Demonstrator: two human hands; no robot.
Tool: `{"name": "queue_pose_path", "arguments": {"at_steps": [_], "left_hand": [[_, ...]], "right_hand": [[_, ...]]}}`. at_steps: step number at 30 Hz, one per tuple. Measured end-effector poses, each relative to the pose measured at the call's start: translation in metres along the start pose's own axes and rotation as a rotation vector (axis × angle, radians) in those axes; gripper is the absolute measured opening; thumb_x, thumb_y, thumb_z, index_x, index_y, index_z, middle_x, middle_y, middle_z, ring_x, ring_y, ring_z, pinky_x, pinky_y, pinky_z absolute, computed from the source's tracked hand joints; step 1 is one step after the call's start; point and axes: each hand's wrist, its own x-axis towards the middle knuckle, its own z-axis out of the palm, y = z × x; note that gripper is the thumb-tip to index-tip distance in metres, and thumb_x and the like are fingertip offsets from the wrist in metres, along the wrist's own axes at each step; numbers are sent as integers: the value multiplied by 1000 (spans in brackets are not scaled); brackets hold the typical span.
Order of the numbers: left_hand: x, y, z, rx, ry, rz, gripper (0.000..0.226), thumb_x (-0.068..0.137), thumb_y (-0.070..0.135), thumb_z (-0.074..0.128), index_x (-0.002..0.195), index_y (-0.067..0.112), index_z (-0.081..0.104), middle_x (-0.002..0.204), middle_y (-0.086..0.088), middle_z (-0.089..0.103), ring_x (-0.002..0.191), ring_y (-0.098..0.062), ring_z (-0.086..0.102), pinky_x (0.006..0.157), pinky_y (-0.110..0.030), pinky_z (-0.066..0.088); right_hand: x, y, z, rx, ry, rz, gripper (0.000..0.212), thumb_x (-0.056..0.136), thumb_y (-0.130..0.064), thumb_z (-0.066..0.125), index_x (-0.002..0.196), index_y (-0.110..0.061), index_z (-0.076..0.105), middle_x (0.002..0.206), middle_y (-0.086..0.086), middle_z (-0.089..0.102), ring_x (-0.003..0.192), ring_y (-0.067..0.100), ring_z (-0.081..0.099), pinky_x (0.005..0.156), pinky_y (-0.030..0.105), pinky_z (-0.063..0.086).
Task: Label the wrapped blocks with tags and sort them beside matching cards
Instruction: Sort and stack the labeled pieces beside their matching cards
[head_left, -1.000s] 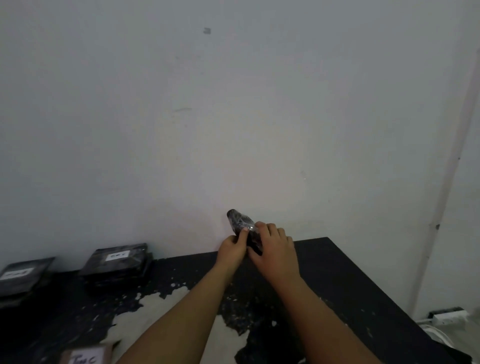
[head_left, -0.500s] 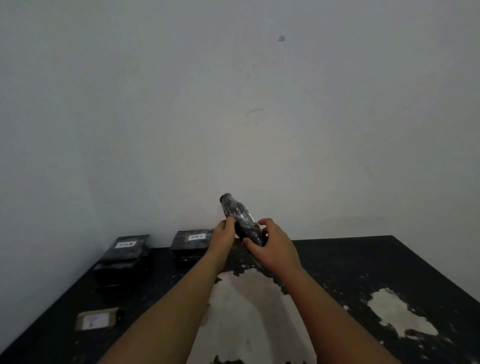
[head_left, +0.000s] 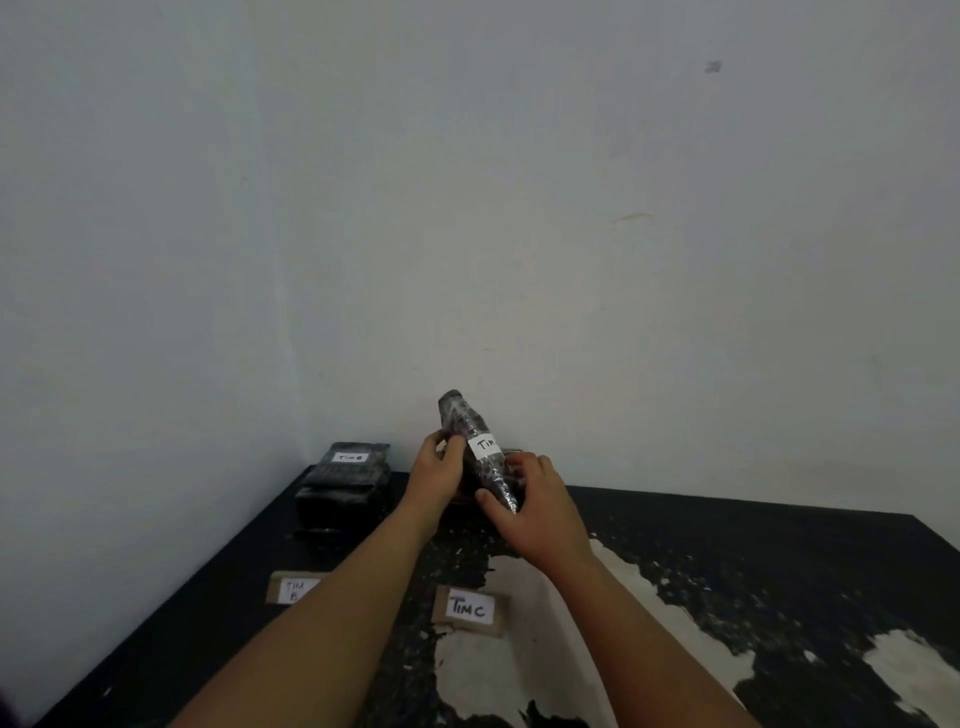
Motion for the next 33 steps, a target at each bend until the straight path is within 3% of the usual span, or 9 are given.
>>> {"name": "queue_pose_path", "arguments": {"at_steps": [5, 10, 13, 17, 22, 25, 28, 30, 33], "left_hand": [[4, -5, -19, 71, 16, 20, 28, 113, 32, 42, 130, 18, 58, 109, 0, 69, 98, -14, 67, 75, -31, 55], [19, -20, -28, 49, -47, -16, 48, 104, 44, 36, 121, 13, 69, 117, -19, 74, 112, -32, 71, 97, -49, 61], [30, -28, -33, 39, -52, -26, 54, 95, 62, 43, 113, 23, 77, 111, -9, 80, 110, -29, 74, 103, -52, 58], [42, -39, -41, 52, -29, 55, 44, 100, 58, 67, 128, 24, 71, 113, -1, 80, 105, -18, 77, 100, -44, 61], [59, -39, -43, 15, 46, 72, 54, 105, 53, 64, 150, 25, 52, 118, -4, 74, 105, -17, 72, 85, -34, 60], [73, -34, -33, -2, 50, 68, 63, 105, 51, 65, 158, 27, 43, 119, -8, 72, 104, -18, 72, 75, -28, 56], [89, -29, -25, -52, 40, 86, 61, 104, 44, 70, 155, 24, 43, 115, -7, 73, 102, -18, 73, 79, -31, 60], [101, -29, -22, -10, 36, 95, 58, 102, 45, 72, 150, 25, 48, 122, -7, 73, 107, -21, 73, 91, -39, 63], [120, -36, -22, 158, 75, 96, 62, 99, 54, 73, 148, 24, 53, 121, 1, 71, 116, -23, 69, 102, -43, 57]], "right_hand": [[1, -10, 21, 30, -59, 24, 63, 88, -73, 63, 141, -42, 48, 126, -12, 73, 106, 11, 72, 89, 38, 62], [4, -17, 34, 16, -68, 45, 66, 87, -66, 71, 141, -38, 48, 122, -14, 74, 102, 9, 70, 85, 33, 59], [5, -18, 42, 17, -57, 46, 68, 86, -64, 77, 141, -38, 48, 126, -15, 70, 106, 7, 68, 87, 29, 59], [9, -11, 55, -20, -79, 36, 73, 83, -61, 83, 142, -36, 47, 134, -14, 62, 114, 9, 67, 90, 30, 61], [12, 1, 66, 15, -113, 18, 79, 82, -63, 81, 148, -39, 44, 141, -15, 54, 119, 8, 63, 98, 33, 60], [21, 10, 63, 94, -33, 63, 76, 80, -56, 82, 145, -38, 48, 134, -14, 58, 113, 6, 64, 94, 30, 60], [37, 22, 55, 164, 61, 108, 68, 79, -41, 85, 138, -34, 52, 128, -13, 56, 106, 3, 64, 83, 21, 60], [49, 31, 51, 154, 90, 125, 66, 81, -33, 87, 139, -28, 56, 129, -11, 52, 104, 0, 61, 76, 11, 53], [66, 43, 51, 138, 102, 125, 64, 84, -29, 87, 142, -25, 59, 131, -10, 54, 104, 1, 60, 80, 9, 49]]}}
